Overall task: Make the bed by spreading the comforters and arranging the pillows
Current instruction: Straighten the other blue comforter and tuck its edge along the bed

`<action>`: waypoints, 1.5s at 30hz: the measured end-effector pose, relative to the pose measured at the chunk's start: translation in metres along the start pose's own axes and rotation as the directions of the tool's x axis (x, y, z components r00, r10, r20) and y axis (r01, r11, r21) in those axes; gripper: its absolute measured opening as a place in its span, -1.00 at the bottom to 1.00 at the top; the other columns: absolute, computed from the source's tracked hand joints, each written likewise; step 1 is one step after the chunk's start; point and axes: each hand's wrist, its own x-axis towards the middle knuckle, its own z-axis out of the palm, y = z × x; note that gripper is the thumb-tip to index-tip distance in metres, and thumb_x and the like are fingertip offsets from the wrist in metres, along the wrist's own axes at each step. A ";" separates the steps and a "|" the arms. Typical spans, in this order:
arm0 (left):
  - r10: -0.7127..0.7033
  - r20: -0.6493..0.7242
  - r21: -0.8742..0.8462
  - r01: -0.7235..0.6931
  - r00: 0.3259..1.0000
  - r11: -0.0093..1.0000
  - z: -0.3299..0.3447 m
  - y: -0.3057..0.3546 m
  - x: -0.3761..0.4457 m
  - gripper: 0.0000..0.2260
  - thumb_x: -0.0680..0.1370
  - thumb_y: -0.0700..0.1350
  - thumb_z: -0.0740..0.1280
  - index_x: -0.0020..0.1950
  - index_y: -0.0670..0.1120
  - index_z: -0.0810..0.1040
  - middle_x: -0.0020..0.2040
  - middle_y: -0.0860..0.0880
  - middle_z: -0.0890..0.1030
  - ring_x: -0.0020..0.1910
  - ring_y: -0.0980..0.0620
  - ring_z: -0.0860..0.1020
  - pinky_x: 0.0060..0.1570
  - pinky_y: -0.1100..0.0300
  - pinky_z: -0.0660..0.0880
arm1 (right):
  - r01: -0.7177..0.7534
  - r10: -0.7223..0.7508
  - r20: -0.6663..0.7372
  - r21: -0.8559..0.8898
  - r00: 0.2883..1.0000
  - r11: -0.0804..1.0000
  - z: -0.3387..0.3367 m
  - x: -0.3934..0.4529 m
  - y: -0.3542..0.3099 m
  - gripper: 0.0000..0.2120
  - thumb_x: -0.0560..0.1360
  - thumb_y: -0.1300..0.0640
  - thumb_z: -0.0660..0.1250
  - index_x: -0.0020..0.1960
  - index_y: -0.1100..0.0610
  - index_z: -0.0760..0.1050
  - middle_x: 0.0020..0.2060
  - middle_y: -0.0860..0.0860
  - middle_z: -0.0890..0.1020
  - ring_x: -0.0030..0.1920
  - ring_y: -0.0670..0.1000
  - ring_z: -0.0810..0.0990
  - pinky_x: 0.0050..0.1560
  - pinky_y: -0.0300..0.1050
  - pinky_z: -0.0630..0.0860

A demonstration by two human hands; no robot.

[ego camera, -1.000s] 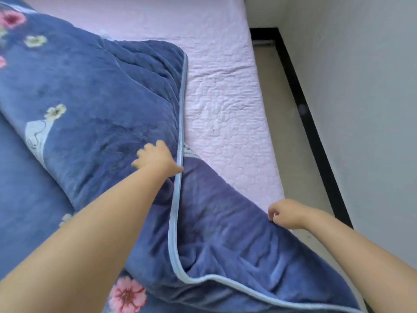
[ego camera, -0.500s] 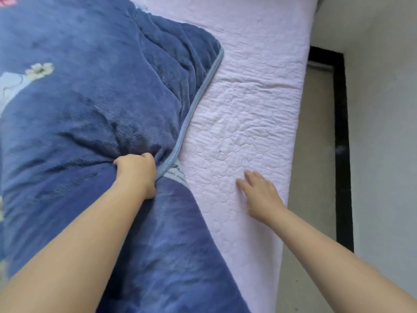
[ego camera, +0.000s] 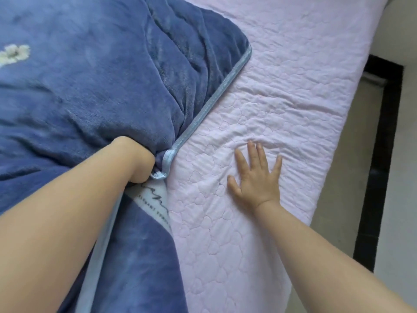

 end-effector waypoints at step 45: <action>0.387 0.698 -0.703 0.471 0.603 0.533 -0.062 -0.051 0.025 -0.52 0.57 0.19 0.10 0.12 -0.20 0.48 0.21 -0.22 0.57 0.34 -0.13 0.46 0.24 0.12 0.42 | 0.667 -0.665 0.089 -0.212 0.741 0.715 -0.195 0.244 -0.017 -0.89 0.43 0.25 0.23 -0.08 0.13 0.47 -0.03 0.17 0.61 0.05 0.19 0.54 -0.23 -0.12 0.24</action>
